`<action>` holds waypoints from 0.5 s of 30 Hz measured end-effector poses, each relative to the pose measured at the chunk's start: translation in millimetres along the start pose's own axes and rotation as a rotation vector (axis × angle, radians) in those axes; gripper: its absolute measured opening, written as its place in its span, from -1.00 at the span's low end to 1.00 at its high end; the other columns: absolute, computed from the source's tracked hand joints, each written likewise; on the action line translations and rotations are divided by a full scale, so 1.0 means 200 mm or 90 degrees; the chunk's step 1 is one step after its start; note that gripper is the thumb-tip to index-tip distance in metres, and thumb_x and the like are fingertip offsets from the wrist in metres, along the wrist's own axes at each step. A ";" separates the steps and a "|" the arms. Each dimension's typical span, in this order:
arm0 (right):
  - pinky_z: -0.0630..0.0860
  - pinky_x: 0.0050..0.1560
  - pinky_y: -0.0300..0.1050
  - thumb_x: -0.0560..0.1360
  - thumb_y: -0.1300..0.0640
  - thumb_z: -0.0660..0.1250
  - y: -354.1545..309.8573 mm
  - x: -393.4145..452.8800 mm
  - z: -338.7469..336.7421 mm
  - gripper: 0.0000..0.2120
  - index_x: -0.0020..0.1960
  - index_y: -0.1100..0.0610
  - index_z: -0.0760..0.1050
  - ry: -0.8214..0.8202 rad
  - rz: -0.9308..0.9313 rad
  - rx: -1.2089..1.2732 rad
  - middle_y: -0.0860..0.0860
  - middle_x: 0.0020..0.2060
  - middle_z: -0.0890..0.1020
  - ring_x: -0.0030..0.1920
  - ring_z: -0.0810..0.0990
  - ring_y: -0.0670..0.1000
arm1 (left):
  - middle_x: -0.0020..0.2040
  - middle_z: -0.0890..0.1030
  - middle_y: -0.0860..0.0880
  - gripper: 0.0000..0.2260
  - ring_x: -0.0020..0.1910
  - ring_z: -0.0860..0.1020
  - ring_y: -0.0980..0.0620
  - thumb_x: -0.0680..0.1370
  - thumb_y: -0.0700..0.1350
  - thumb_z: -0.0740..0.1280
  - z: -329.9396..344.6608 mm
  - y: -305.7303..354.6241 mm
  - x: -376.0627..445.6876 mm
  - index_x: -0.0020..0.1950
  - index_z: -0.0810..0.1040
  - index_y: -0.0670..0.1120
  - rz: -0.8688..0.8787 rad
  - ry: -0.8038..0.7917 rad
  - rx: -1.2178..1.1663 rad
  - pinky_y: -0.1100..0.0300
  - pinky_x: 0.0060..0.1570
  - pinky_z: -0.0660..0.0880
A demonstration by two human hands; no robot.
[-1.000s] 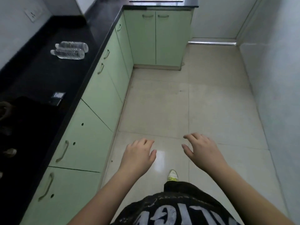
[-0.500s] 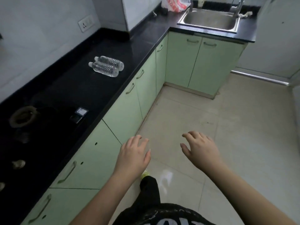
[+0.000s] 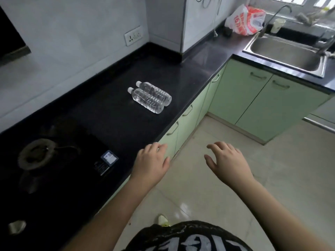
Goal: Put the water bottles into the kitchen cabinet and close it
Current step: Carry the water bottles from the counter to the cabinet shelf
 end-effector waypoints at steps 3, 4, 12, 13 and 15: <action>0.50 0.03 0.01 0.53 -0.07 0.31 -0.04 0.18 0.02 -0.68 0.20 0.07 0.56 -0.014 -0.027 0.012 0.03 0.09 0.62 0.07 0.61 0.13 | -0.01 0.62 -0.03 -0.58 -0.06 0.59 -0.09 0.50 0.05 0.12 -0.01 -0.06 0.15 0.22 0.57 -0.09 -0.019 0.044 -0.028 -0.02 -0.15 0.55; 0.50 0.04 0.01 0.54 -0.08 0.30 -0.05 0.24 0.03 -0.68 0.21 0.06 0.55 -0.021 -0.036 0.011 0.03 0.10 0.61 0.08 0.60 0.13 | -0.02 0.62 -0.03 -0.59 -0.07 0.60 -0.09 0.50 0.05 0.13 -0.01 -0.08 0.19 0.21 0.58 -0.08 -0.030 0.052 -0.036 -0.01 -0.16 0.55; 0.50 0.04 0.02 0.53 -0.05 0.30 0.02 0.88 0.18 -0.68 0.21 0.06 0.55 -0.069 -0.105 0.041 0.02 0.12 0.62 0.09 0.61 0.12 | -0.02 0.63 -0.04 -0.60 -0.08 0.61 -0.08 0.51 0.04 0.13 0.14 -0.24 0.59 0.20 0.59 -0.09 -0.132 0.044 -0.014 -0.02 -0.17 0.57; 0.50 0.05 0.02 0.53 -0.04 0.30 0.02 0.98 0.20 -0.68 0.22 0.06 0.55 -0.073 -0.120 0.053 0.03 0.13 0.62 0.09 0.60 0.13 | -0.02 0.62 -0.03 -0.60 -0.08 0.61 -0.06 0.51 0.05 0.13 0.16 -0.27 0.66 0.20 0.59 -0.09 -0.149 0.042 0.002 -0.01 -0.17 0.57; 0.51 0.06 0.03 0.54 -0.04 0.29 0.00 1.20 0.24 -0.67 0.25 0.06 0.53 -0.085 -0.166 0.073 0.03 0.15 0.61 0.10 0.60 0.13 | -0.02 0.61 -0.02 -0.62 -0.09 0.61 -0.06 0.52 0.04 0.15 0.21 -0.32 0.80 0.20 0.58 -0.09 -0.197 0.032 0.022 0.00 -0.17 0.57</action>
Point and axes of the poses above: each hand's wrist, its own x-axis towards the middle knuckle, its own z-axis out of the palm, y = z × x, the point moved 4 cm from there along x, towards the middle knuckle
